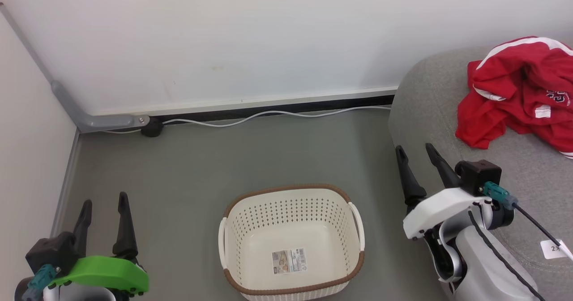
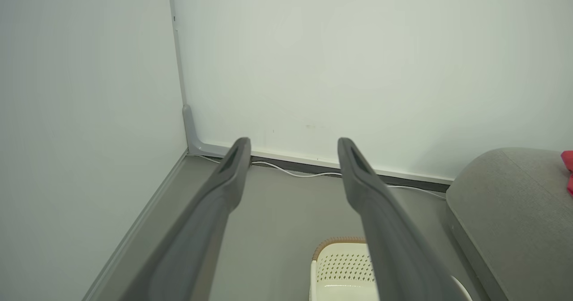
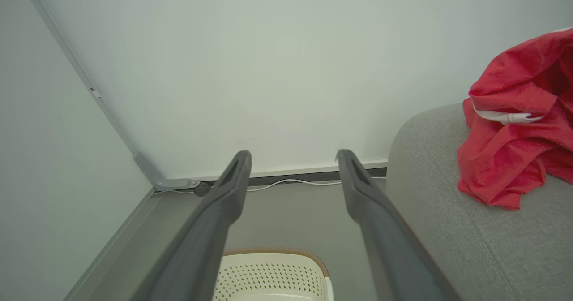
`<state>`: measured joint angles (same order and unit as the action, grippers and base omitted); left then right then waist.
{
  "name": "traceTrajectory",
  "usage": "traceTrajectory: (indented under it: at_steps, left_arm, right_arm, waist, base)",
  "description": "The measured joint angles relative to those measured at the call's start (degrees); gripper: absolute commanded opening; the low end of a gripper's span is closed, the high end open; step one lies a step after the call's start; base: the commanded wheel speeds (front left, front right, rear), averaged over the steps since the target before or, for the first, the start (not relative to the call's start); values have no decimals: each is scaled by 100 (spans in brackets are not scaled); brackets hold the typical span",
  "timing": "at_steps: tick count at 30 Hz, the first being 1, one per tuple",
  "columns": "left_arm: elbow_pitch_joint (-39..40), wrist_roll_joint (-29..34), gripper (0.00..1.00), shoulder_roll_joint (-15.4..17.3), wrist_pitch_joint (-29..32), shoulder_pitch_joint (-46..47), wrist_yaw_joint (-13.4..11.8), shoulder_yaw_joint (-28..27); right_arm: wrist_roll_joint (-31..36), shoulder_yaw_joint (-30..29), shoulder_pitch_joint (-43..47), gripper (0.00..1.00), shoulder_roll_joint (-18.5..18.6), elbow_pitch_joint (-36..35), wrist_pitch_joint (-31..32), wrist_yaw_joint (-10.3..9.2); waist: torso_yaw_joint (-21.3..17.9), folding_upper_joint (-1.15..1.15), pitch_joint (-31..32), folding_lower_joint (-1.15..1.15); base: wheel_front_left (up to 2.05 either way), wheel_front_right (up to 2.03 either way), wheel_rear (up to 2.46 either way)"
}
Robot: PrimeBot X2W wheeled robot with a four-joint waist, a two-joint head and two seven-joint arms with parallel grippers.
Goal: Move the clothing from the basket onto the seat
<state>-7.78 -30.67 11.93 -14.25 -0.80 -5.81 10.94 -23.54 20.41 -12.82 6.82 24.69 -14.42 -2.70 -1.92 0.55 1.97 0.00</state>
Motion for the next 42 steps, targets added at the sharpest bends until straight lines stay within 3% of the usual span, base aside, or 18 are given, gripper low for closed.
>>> traceTrajectory:
  at_steps: [14, 42]
  left_arm:
    - [298, 94, 100, -3, -1, -409, -27, -267]
    - [477, 475, 100, -18, -1, -535, -32, -358]
  right_arm:
    - [52, -64, 663, 100, -18, -547, 0, -146]
    - [242, -258, 870, 100, 5, -1102, 0, -283]
  waist:
    - [-135, 0, 24, 0]
    - [-139, 0, -184, 0]
  base:
    - [0, 0, 0]
    - [0, 0, 0]
